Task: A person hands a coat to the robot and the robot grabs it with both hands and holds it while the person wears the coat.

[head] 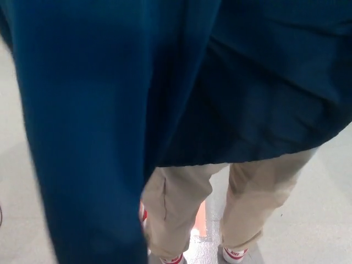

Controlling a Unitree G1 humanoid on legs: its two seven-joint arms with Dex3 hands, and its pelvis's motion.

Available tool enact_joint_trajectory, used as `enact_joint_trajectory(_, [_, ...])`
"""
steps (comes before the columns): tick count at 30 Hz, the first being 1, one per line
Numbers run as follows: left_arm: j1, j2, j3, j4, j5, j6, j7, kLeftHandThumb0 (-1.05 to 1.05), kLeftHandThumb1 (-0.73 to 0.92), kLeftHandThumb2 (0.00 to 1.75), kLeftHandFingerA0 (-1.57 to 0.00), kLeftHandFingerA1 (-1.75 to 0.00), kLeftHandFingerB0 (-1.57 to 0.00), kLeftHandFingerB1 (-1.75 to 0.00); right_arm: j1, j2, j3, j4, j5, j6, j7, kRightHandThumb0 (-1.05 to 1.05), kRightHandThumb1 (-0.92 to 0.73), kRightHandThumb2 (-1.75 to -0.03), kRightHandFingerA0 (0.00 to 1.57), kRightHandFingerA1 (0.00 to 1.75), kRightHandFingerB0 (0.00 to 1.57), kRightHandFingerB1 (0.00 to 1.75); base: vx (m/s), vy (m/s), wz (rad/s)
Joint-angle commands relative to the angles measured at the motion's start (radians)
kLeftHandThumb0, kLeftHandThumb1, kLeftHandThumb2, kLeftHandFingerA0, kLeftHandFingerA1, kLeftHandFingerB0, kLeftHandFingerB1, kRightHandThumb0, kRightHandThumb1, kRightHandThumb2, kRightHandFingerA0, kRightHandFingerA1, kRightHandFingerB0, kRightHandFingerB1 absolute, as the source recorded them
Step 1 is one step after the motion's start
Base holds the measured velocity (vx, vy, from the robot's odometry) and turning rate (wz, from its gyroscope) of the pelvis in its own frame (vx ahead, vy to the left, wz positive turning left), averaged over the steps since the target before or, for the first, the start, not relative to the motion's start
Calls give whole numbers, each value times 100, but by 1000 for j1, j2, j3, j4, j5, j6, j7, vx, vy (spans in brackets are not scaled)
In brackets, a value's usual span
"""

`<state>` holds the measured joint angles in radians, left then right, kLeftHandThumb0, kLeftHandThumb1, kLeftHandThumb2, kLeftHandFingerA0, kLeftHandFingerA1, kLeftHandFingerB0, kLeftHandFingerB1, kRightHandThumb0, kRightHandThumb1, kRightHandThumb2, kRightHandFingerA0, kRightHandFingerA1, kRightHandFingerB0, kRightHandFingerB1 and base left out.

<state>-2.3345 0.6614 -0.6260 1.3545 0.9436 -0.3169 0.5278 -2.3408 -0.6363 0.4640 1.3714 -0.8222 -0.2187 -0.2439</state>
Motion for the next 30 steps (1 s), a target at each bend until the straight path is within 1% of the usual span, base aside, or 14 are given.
enact_joint_trajectory(1, [-6,55,-2,15,19,55,2,-48,55,90,-120,-145,-88,-125,-13,-37,-5,-1,-1,28,-17,-42,-84,-66,90,175,67,154,0,0,0])
enact_joint_trajectory(5, [-4,56,-5,15,21,55,5,-46,55,90,-120,-143,-86,-122,-14,-39,-3,-1,-3,23,-16,-41,-83,-65,91,175,69,155,0,0,0])
enact_joint_trajectory(7, [-2,57,-4,15,20,49,5,-47,54,88,-120,-145,-87,-123,-13,-41,-2,-1,-5,16,-18,-40,-83,-65,92,175,73,154,0,0,0])
enact_joint_trajectory(12, [0,55,-3,15,18,54,-9,-47,56,90,-119,-143,-87,-123,-14,-40,0,-1,-6,22,-12,-41,-84,-65,91,175,71,155,0,0,0])
enact_joint_trajectory(14, [5,56,1,15,14,49,-2,-47,54,89,-119,-144,-90,-126,-14,-38,-2,0,-4,27,-7,-41,-84,-65,89,175,69,152,0,0,0])
enact_joint_trajectory(17, [4,59,3,16,15,48,-5,-48,54,89,-120,-145,-90,-126,-15,-38,-2,-1,-4,23,-10,-41,-83,-65,90,175,68,157,0,0,0])
enact_joint_trajectory(21, [4,64,4,15,17,47,-12,-49,54,88,-120,-145,-91,-127,-15,-36,-2,-1,-4,24,-14,-41,-83,-65,90,175,66,156,0,0,0])
enact_joint_trajectory(22, [4,65,0,15,22,51,-10,-39,73,62,-90,-175,-71,-162,-17,-34,-4,0,-2,29,-4,-42,-83,-65,90,175,68,152,0,0,0])
enact_joint_trajectory(23, [4,66,-4,15,27,55,-10,-40,74,62,-90,-175,-70,-162,-17,-34,-5,0,0,29,-3,-41,-83,-65,90,175,70,151,0,0,0])
enact_joint_trajectory(24, [3,66,-7,15,31,60,-11,-39,73,62,-90,-175,-72,-159,-16,-34,-6,-1,0,25,-7,-41,-82,-65,90,175,69,152,0,0,0])
enact_joint_trajectory(27, [4,65,-6,15,31,60,-12,-40,72,62,-89,-175,-73,-157,-15,-36,-8,-1,2,22,-7,-41,-82,-65,90,175,69,152,0,0,0])
enact_joint_trajectory(28, [4,64,-3,14,28,58,-19,-40,72,67,-90,-175,-77,-153,-14,-37,-10,-1,5,22,-2,-40,-83,-65,90,175,69,151,0,0,0])
enact_joint_trajectory(29, [4,64,-4,14,29,56,-20,-48,54,90,-122,-144,-90,-122,-13,-37,-13,-1,7,22,2,-40,-83,-65,90,175,70,150,0,0,0])
enact_joint_trajectory(30, [4,65,-6,14,32,55,-18,-48,54,90,-122,-144,-90,-122,-12,-37,-16,-1,10,22,6,-40,-83,-65,90,175,70,150,0,0,0])
